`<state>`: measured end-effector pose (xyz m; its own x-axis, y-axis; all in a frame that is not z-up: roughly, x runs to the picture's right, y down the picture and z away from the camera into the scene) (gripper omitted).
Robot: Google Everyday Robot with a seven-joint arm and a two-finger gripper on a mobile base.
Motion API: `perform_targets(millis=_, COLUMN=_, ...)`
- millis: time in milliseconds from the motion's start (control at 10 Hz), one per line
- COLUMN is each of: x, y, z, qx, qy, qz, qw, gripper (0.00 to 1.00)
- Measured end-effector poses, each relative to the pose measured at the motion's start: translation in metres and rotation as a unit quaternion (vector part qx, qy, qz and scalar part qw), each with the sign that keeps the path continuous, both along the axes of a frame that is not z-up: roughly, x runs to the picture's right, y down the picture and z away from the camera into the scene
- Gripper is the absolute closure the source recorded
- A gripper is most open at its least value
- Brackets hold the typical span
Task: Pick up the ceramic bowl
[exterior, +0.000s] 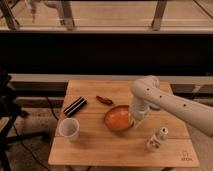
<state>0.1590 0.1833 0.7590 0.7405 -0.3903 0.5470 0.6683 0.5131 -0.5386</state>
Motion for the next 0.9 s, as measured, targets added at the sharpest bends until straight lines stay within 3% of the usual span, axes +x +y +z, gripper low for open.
perform_targets(millis=900, x=-0.011, y=-0.025, z=-0.005, qx=0.010, qy=-0.008, qz=-0.003, qw=0.9999, gripper=1.00)
